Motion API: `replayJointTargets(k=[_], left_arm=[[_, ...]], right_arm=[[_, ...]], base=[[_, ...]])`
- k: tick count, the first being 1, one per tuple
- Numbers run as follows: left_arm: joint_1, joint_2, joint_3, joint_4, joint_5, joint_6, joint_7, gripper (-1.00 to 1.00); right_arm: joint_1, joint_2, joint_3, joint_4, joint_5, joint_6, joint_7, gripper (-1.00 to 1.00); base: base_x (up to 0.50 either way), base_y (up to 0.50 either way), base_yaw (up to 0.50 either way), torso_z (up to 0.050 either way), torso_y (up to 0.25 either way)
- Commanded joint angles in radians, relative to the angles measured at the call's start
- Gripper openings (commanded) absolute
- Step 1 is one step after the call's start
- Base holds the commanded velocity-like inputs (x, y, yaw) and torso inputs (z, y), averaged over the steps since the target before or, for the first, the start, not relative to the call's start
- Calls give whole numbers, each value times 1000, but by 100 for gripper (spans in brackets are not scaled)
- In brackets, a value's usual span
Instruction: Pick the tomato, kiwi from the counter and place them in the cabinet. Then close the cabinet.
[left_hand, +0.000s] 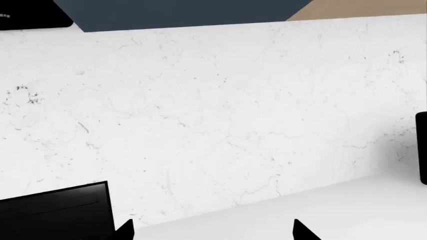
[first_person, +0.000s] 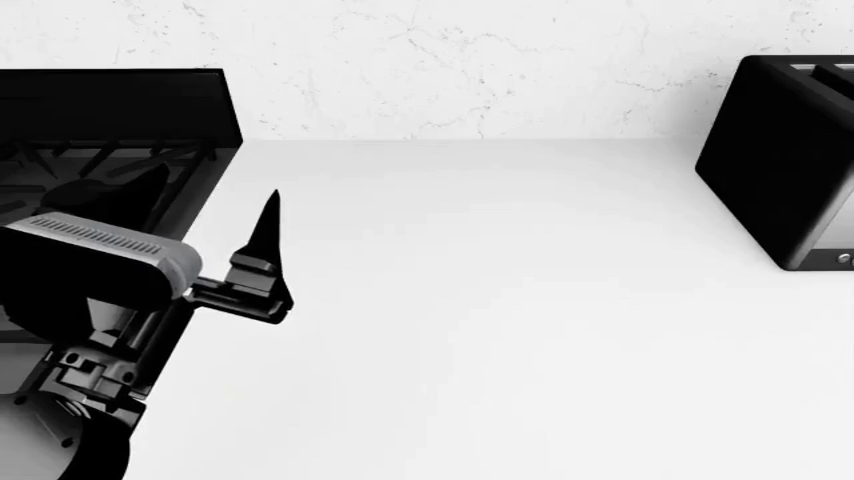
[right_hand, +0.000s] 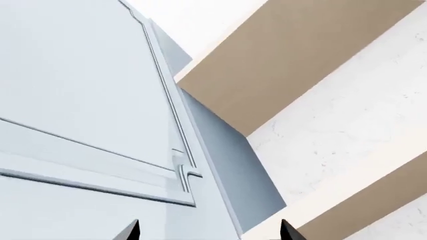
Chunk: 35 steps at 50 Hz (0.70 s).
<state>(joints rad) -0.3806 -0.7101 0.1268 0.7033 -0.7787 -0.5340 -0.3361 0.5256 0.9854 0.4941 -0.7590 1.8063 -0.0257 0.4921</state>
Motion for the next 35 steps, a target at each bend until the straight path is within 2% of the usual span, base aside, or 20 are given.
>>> replayJointTargets(k=[1,9,20,35], left_arm=[[-1,2,5,-1,2,2,0,100],[2,0,4,-2,2,6,0,100],[-1,1,7,-3,1,6,-1,100],[0,-2,5,-2,-2,9,-2,100]], right_arm=[[275,50,-230,63,5,-24,44,100],[502,43,-393,117,2,10,73,100],[806,-38,-607,219,28,131,56,100],[999,-110,-730,305,17,231,62,100]], base=[[0,0,0,0,0],[0,0,0,0,0],[0,0,0,0,0],[0,0,0,0,0]])
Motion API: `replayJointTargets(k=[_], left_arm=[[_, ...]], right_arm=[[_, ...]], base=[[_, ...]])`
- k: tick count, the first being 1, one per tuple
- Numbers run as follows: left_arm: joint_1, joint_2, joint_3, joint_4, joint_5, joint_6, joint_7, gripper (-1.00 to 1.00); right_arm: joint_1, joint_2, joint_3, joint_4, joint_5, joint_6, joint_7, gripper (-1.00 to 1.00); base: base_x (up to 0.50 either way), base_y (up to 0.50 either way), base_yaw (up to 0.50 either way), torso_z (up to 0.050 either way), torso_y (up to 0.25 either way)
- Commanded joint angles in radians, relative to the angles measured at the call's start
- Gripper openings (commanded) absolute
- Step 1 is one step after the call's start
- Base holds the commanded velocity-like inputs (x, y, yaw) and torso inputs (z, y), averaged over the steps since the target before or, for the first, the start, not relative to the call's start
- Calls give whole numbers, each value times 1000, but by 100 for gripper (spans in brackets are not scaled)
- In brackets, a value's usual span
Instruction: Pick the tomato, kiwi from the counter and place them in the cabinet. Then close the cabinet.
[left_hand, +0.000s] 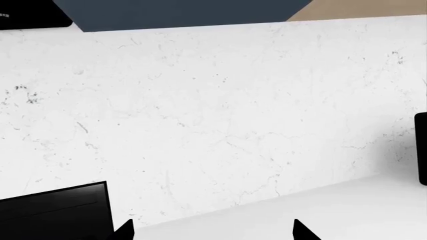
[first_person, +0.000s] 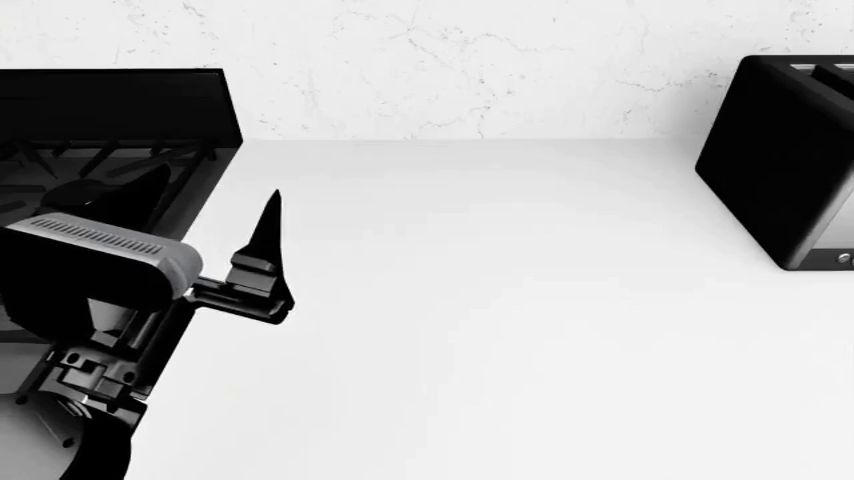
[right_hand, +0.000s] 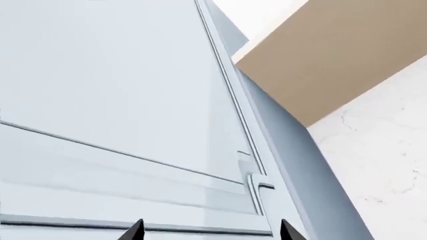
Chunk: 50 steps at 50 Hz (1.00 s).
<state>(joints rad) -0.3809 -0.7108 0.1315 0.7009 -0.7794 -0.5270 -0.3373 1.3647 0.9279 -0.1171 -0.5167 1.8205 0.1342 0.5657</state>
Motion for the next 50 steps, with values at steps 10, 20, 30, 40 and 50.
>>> replayJointTargets(k=[10,20,30,40,50], left_arm=[[-6,-5,-2,7,-10,-4,-6,100],[-11,-8,-3,6,-14,-5,-7,100],[-3,-6,2,6,-10,2,-3,100],[4,-6,3,6,-7,7,-3,100],[9,-7,1,2,-6,15,0,100]], right_arm=[[273,-104,-190,141,-16,134,-19,100],[411,-174,-286,257,-49,226,-36,100],[508,-238,-372,356,-85,309,-60,100],[603,-291,-458,443,-146,396,-110,100],[667,-344,-531,522,-207,457,-152,100]], base=[[0,0,3,0,0],[0,0,3,2,0],[0,0,2,1,0],[0,0,4,2,0],[0,0,3,1,0]])
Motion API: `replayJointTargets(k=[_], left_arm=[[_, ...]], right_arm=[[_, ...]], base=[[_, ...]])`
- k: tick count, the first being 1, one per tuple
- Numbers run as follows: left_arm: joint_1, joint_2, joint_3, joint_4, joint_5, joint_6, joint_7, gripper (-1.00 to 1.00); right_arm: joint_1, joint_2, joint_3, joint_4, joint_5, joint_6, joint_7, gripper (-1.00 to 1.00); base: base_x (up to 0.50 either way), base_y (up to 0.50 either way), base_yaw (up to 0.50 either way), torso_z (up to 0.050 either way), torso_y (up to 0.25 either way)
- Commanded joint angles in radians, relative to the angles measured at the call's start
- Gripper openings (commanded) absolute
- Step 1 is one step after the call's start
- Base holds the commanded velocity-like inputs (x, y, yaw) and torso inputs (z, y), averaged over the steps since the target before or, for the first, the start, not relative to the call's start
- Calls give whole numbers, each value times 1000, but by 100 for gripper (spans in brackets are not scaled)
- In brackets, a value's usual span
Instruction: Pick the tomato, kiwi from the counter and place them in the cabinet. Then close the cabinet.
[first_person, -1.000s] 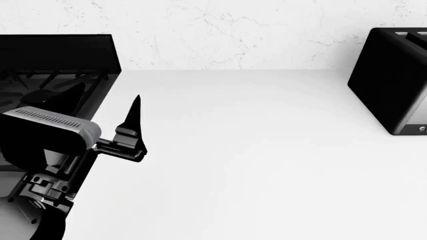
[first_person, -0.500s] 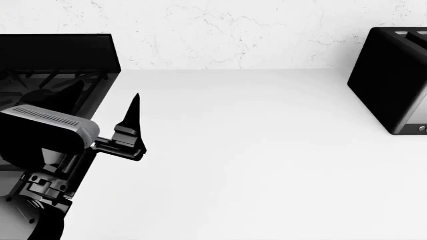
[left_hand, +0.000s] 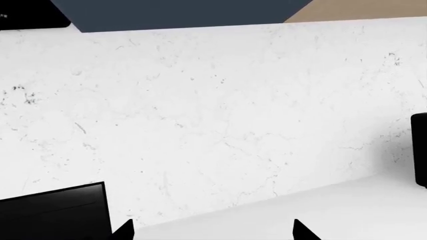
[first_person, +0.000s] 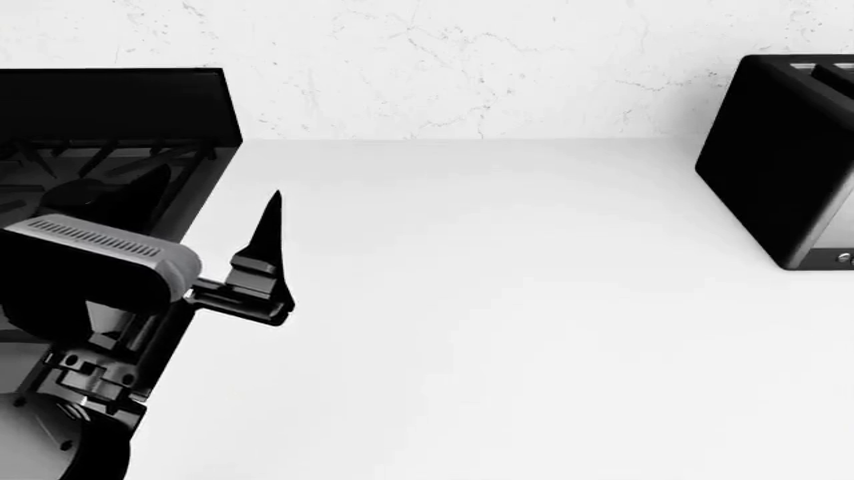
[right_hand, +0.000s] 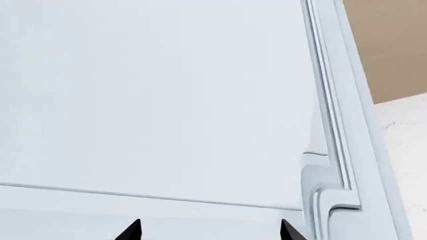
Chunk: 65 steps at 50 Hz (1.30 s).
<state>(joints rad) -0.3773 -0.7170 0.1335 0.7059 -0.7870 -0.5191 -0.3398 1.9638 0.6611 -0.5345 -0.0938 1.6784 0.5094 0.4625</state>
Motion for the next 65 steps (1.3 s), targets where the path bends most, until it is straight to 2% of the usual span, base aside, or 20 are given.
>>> replayJointTargets(k=[1,16,41,55,65], left_arm=[[6,-1,-1,-3,1,7,2,100],[7,-3,3,-6,7,14,7,100],[9,-20,-17,-6,-15,18,7,100],[3,-21,-15,-5,-20,16,6,100],[1,-11,7,-13,-1,21,11,100]], right_arm=[[74,-81,-120,106,-72,88,-53,100],[126,-153,-217,255,-169,143,-145,100],[238,-350,-376,607,-300,234,-379,100],[324,-468,-519,899,-423,321,-521,100],[345,-580,-594,1130,-522,278,-675,100]], base=[[0,0,0,0,0],[0,0,1,1,0],[0,0,0,0,0],[0,0,0,0,0],[0,0,0,0,0]])
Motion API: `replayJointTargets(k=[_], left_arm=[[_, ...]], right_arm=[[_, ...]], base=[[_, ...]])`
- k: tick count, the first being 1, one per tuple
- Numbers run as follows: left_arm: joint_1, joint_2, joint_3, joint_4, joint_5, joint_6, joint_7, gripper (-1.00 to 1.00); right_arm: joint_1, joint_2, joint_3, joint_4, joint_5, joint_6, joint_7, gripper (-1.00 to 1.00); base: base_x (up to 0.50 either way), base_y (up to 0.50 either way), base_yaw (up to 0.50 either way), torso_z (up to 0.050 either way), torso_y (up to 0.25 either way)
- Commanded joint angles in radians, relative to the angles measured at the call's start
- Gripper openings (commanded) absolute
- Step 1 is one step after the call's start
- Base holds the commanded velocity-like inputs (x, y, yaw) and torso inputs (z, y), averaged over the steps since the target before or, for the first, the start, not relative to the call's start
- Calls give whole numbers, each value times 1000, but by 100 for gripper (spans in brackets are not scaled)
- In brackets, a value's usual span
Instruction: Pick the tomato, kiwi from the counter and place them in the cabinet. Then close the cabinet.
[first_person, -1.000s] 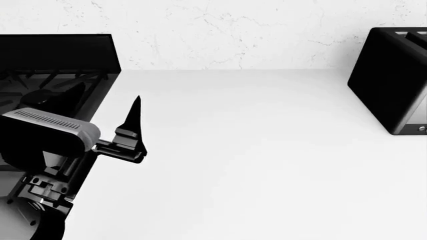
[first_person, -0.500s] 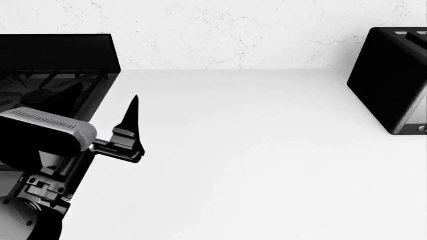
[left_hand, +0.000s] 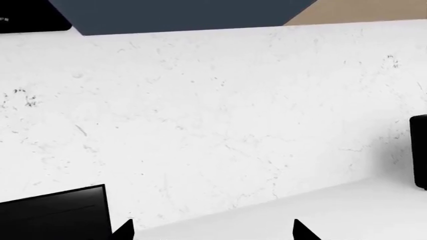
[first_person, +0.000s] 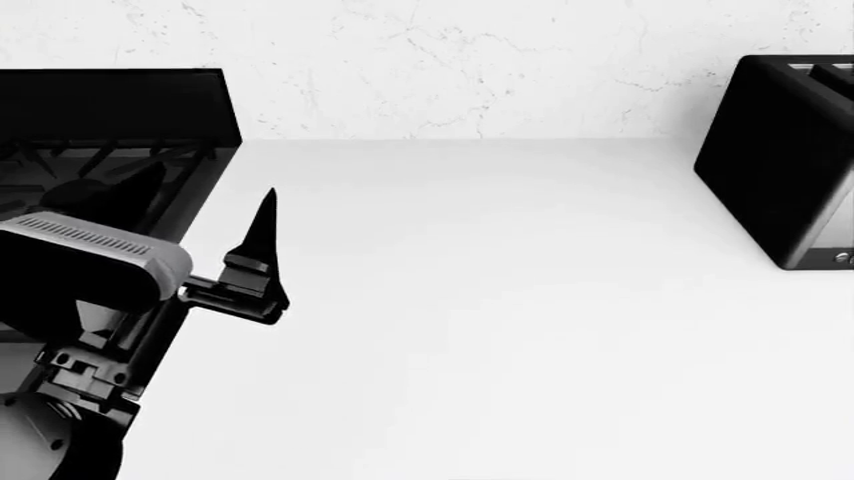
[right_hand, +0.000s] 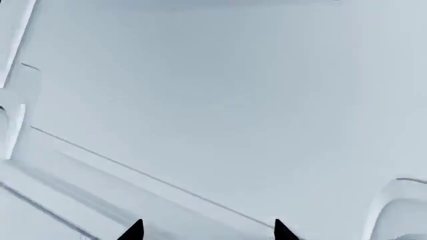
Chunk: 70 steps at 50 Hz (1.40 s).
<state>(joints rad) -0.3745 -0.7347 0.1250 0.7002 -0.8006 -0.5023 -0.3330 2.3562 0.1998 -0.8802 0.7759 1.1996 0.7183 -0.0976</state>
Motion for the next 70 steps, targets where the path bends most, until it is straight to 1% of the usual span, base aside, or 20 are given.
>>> replayJointTargets(k=[1,4,8,15,18,20,21,29,35,40,44,46,47,49,51,55,60,70], left_arm=[[0,7,17,-9,15,6,6,100],[1,8,19,-9,16,7,6,100],[1,8,19,-9,14,9,7,100],[1,7,20,-9,14,10,6,100],[-5,8,23,3,8,3,1,100],[-7,11,28,-1,12,5,3,100],[-7,13,31,-3,15,6,5,100],[-4,11,32,-2,14,9,7,100],[-7,10,35,-4,15,8,7,100],[-5,8,33,-3,13,9,6,100],[3,7,31,-10,19,19,11,100],[7,6,28,-13,20,23,12,100],[9,6,27,-14,20,24,12,100],[12,2,19,-14,15,26,11,100],[15,-1,11,-15,10,28,10,100],[14,-8,-2,-13,-1,27,4,100],[15,-15,-15,-5,-13,24,-5,100],[55,-32,-53,2,-23,48,-7,100]], right_arm=[[-48,-129,-256,286,-54,62,-132,100],[-48,-148,-266,335,-72,45,-163,100],[-64,-119,-244,279,-58,33,-137,100],[-67,-114,-237,268,-58,33,-132,100],[-47,-150,-257,354,-89,11,-179,100],[-26,-194,-276,450,-116,-16,-233,100],[-23,-199,-286,459,-118,-19,-236,100],[-23,-200,-444,473,7,-18,-198,100],[-30,-200,-533,480,93,-15,-158,100],[-24,-200,-575,478,144,-22,-148,100],[-12,-200,-578,484,171,-66,-178,100],[-1,-199,-557,492,162,-99,-206,100],[-1,-183,-521,464,139,-101,-197,100],[-13,-24,-461,177,189,-78,-40,100],[-31,101,-415,-69,237,-62,85,100],[-53,265,-357,-343,313,-25,251,100],[-69,400,-308,-543,398,20,398,100],[-94,591,-244,-803,551,78,621,100]], base=[[0,0,0,0,0],[0,0,0,0,0],[0,0,0,0,0],[0,0,0,0,0],[0,0,0,0,0],[0,0,0,0,0],[0,0,0,0,0],[0,0,0,0,0],[0,0,0,0,0],[0,0,0,0,0],[0,0,0,0,0],[0,0,0,0,0],[0,0,0,0,0],[0,0,0,0,0],[0,0,0,0,0],[0,0,0,0,0],[0,0,0,0,0],[0,0,0,0,0]])
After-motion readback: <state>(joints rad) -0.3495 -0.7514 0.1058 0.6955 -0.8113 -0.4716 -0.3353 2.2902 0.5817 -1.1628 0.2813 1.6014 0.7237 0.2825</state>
